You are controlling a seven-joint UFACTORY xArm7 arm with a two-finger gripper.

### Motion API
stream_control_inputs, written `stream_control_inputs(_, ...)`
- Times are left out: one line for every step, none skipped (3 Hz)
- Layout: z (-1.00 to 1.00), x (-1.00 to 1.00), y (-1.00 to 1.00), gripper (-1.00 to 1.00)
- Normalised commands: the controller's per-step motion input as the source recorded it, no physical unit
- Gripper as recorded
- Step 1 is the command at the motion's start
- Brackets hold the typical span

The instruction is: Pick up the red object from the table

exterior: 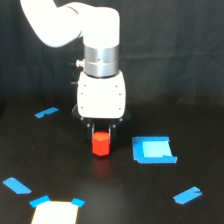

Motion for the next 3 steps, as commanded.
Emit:
stream_control_inputs(1.00, 0.70, -0.03, -1.00)
stream_control_inputs(1.00, 0.54, -0.04, -0.96)
stream_control_inputs(1.00, 0.44, 0.05, -0.70)
